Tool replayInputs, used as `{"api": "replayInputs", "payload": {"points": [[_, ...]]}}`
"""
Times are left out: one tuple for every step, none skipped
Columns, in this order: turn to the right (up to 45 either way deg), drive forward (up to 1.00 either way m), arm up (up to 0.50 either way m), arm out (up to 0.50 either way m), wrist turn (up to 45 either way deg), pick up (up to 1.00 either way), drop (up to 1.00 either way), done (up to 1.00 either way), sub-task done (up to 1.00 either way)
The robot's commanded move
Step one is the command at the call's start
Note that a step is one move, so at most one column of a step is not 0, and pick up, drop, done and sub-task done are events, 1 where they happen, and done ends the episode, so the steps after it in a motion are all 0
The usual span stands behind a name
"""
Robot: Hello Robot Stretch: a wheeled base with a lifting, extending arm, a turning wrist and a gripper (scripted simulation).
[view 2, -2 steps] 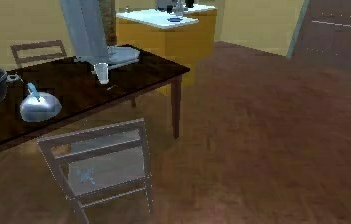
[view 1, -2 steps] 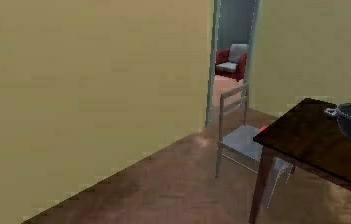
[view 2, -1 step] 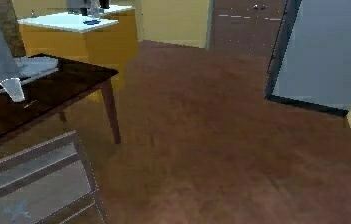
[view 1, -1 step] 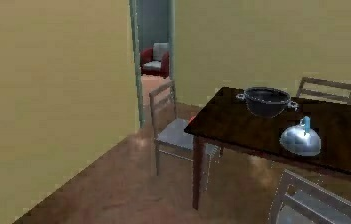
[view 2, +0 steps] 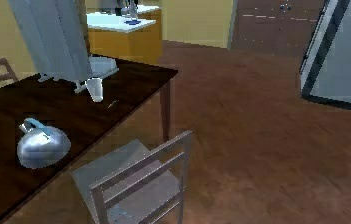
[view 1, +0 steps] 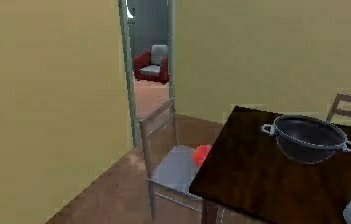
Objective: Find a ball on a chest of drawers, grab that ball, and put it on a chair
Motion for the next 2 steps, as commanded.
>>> {"api": "replayInputs", "payload": {"points": [[-27.0,0.0,0.0,0.0,0.0,0.0,0.0,0.0,0.0],[0.0,1.0,0.0,0.0,0.0,0.0,0.0,0.0,0.0]]}}
